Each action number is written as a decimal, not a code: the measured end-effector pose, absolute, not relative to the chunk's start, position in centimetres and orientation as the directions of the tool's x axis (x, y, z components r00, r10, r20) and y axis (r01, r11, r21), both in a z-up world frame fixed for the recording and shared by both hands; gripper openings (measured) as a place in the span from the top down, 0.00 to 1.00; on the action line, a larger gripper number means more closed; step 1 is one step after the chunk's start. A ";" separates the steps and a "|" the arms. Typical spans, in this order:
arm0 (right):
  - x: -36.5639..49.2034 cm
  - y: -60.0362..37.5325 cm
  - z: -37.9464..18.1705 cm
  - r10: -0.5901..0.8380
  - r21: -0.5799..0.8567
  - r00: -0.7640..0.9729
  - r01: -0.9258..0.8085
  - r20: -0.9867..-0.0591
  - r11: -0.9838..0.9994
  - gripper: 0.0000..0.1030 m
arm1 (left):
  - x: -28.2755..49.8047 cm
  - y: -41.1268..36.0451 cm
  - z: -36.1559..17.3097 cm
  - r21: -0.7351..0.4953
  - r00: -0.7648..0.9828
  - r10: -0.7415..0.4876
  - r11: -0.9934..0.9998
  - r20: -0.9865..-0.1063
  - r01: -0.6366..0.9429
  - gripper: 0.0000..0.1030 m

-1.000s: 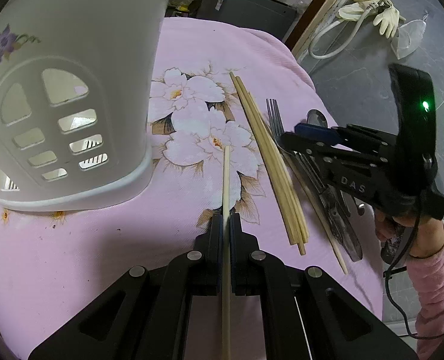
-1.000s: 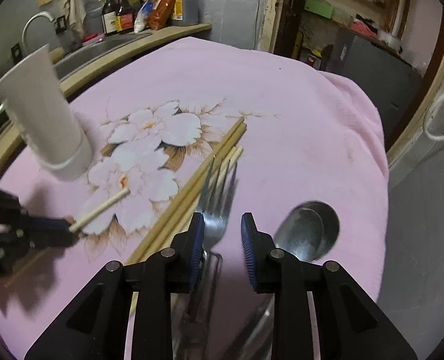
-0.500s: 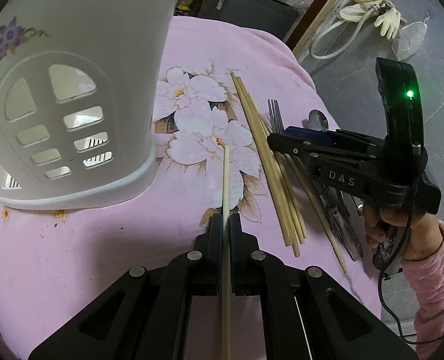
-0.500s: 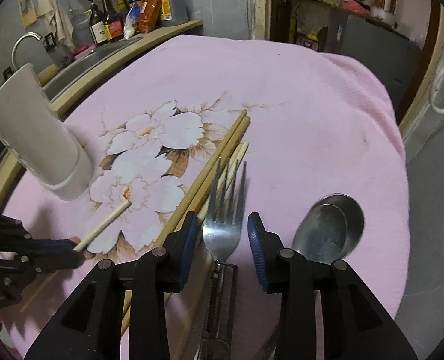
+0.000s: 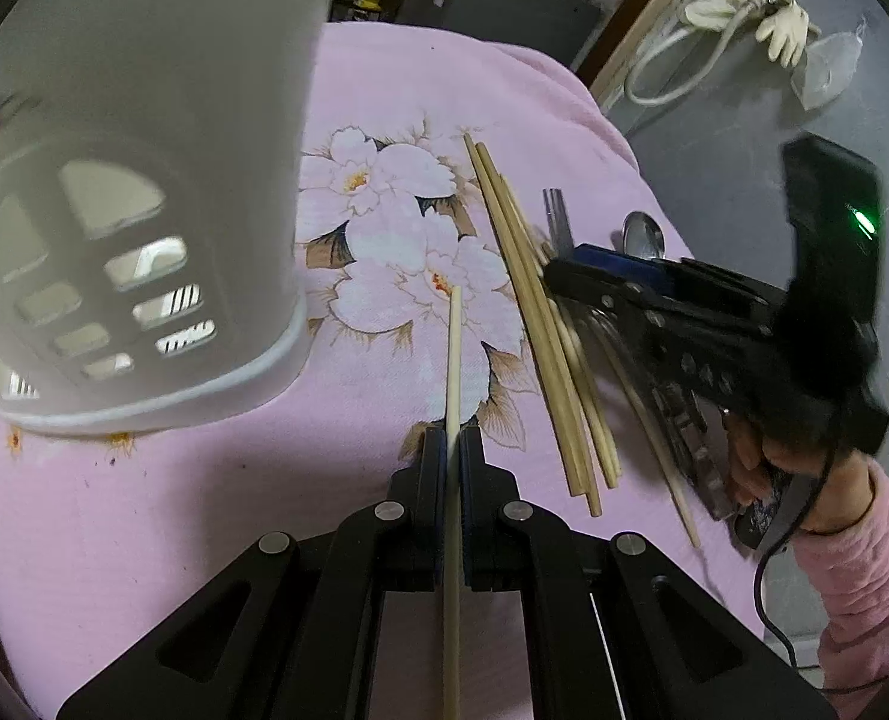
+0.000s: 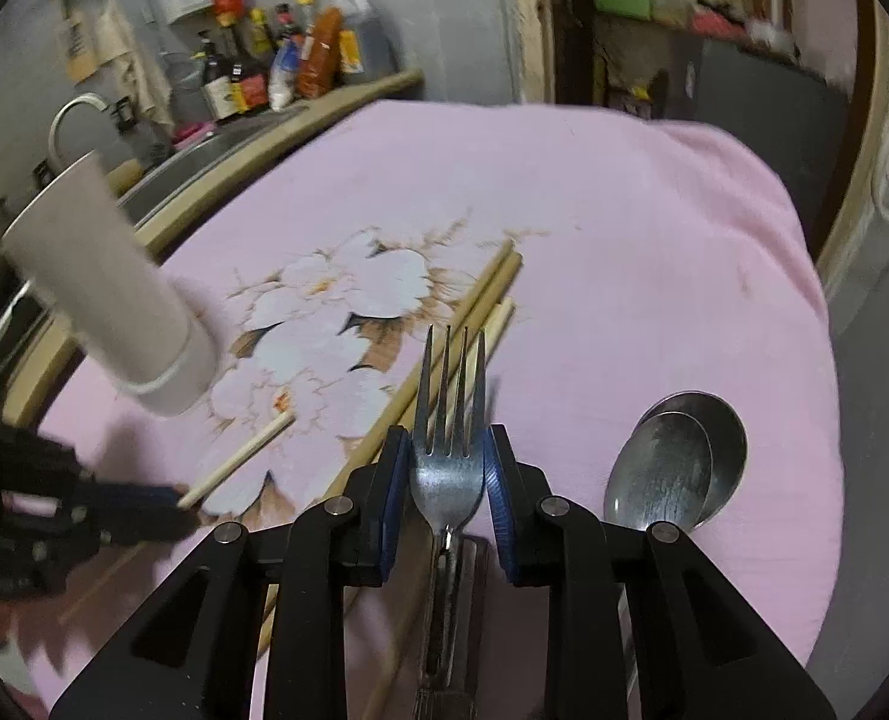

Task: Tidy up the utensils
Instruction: 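Lift the fork into the white holder with the right tool while the left carries the chopstick there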

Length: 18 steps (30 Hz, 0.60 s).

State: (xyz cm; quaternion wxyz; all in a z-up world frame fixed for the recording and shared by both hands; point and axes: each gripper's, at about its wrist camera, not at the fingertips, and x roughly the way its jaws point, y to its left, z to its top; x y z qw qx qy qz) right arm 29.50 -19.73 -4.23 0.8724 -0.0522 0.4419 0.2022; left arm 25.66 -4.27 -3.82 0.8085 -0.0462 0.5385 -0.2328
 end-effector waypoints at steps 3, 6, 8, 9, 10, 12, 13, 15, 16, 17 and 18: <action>27.3 -19.2 -3.4 0.306 0.014 0.600 -0.440 -0.739 0.898 0.78 | 26.3 -4.6 -4.0 -0.317 0.284 -0.418 0.886 -0.863 0.340 0.97; 25.2 -18.9 -2.3 0.315 -0.039 0.669 -0.458 -0.674 0.888 0.78 | 26.3 -4.6 -4.1 -0.322 0.288 -0.421 0.886 -0.860 0.334 0.97; 24.0 -19.0 -1.6 0.319 -0.065 0.711 -0.456 -0.626 0.888 0.78 | 26.0 -4.6 -4.1 -0.311 0.309 -0.421 0.885 -0.853 0.346 0.97; 23.5 -19.1 -1.3 0.322 -0.075 0.727 -0.456 -0.607 0.887 0.78 | 25.6 -4.7 -4.1 -0.299 0.328 -0.418 0.885 -0.847 0.356 0.97; 23.1 -19.2 -1.0 0.324 -0.084 0.741 -0.455 -0.588 0.887 0.78 | 25.5 -4.7 -4.1 -0.296 0.338 -0.418 0.886 -0.843 0.357 0.97; 22.6 -19.0 -0.7 0.324 -0.100 0.763 -0.450 -0.560 0.887 0.78 | 24.8 -4.7 -4.0 -0.283 0.371 -0.418 0.886 -0.829 0.366 0.97; 22.1 -19.1 -0.5 0.325 -0.108 0.777 -0.447 -0.538 0.888 0.78 | 24.6 -4.6 -3.9 -0.280 0.380 -0.419 0.886 -0.825 0.369 0.97; 21.6 -19.2 -0.3 0.326 -0.119 0.793 -0.443 -0.515 0.889 0.78 | 23.9 -4.3 -3.6 -0.295 0.401 -0.441 0.879 -0.803 0.376 0.98; 21.2 -19.2 -0.2 0.326 -0.125 0.804 -0.438 -0.497 0.890 0.78 | 23.5 -4.1 -3.4 -0.310 0.412 -0.460 0.871 -0.787 0.380 0.98; 21.0 -19.2 -0.1 0.328 -0.126 0.810 -0.436 -0.486 0.891 0.78 | 23.2 -3.9 -3.1 -0.320 0.422 -0.472 0.867 -0.774 0.383 0.98; 20.8 -19.0 0.1 0.329 -0.128 0.820 -0.431 -0.468 0.893 0.78 | 22.9 -3.6 -2.8 -0.329 0.437 -0.484 0.862 -0.758 0.385 0.98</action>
